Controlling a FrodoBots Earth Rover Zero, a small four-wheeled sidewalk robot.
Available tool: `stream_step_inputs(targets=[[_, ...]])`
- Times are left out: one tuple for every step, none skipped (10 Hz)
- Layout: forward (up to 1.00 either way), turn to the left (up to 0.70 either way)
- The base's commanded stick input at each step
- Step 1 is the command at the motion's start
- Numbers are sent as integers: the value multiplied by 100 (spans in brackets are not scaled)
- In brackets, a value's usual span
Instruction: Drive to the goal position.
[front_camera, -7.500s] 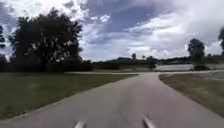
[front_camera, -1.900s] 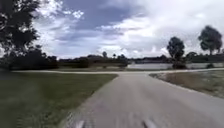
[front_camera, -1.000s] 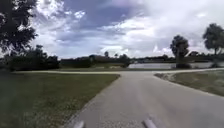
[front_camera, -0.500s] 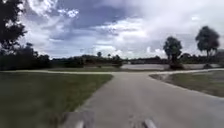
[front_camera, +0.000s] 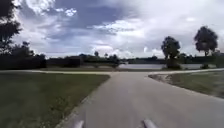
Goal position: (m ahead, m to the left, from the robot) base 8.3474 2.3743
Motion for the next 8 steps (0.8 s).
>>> stream_step_inputs(targets=[[70, 0], [70, -3], [70, -10], [70, -19], [70, -18], [70, 0], [70, 0], [70, 0]])
